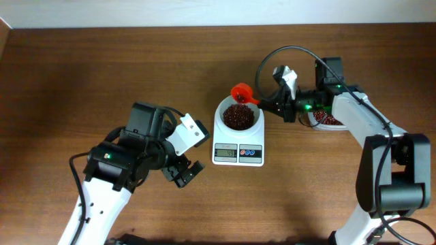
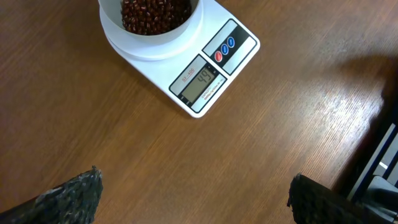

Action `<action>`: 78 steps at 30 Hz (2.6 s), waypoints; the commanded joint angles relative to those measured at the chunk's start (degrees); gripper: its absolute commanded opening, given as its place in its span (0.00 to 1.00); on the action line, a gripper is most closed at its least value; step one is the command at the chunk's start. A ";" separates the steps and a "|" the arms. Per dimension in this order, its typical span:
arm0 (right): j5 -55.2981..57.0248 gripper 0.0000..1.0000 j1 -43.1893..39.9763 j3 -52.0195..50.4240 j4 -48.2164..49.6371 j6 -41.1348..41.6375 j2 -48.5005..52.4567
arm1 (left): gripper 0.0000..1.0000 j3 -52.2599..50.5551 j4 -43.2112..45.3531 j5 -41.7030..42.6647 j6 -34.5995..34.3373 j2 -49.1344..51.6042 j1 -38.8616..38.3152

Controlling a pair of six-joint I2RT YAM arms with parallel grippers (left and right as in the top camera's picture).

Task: Scoop and weigh 50g on scale
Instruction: 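Tilt the scoop gradually with the right gripper, pouring beans into the bowl, then carry the scoop right back over the bean tub, then lower the right arm toward the table front holding the scoop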

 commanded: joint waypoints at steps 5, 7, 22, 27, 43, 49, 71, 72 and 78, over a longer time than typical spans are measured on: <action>-1.81 0.04 0.92 -0.04 0.13 -3.15 -0.52 | 0.99 0.76 0.09 0.81 0.96 -0.59 0.24; -3.87 0.04 0.90 -0.04 -0.44 -1.97 -0.52 | 0.99 0.76 0.07 0.81 0.96 -0.59 0.24; -17.16 0.04 -15.67 -0.04 -2.91 13.57 -1.18 | 0.99 0.76 0.07 0.81 0.96 -0.59 0.24; -16.85 0.04 -23.04 -0.04 -8.39 13.51 -1.66 | 0.99 0.76 0.07 0.83 0.96 -0.59 0.24; 9.29 0.04 -36.33 -0.04 -30.99 -0.46 -12.41 | 0.99 0.76 0.07 0.83 0.96 -0.59 0.24; 26.75 0.04 -31.61 -0.04 -26.49 6.91 -16.98 | 0.99 0.76 0.09 0.83 0.96 -0.59 0.24; 61.11 0.04 -6.60 14.27 -37.38 27.26 -39.71 | 0.99 0.76 0.07 0.81 0.96 -0.59 0.24; 61.09 0.04 -6.60 14.34 -38.66 28.89 -41.70 | 0.99 0.76 0.07 0.81 0.96 -0.59 0.24; 53.83 0.04 -6.58 12.66 -57.16 43.56 -56.28 | 0.99 0.76 0.07 0.81 0.96 -0.59 0.24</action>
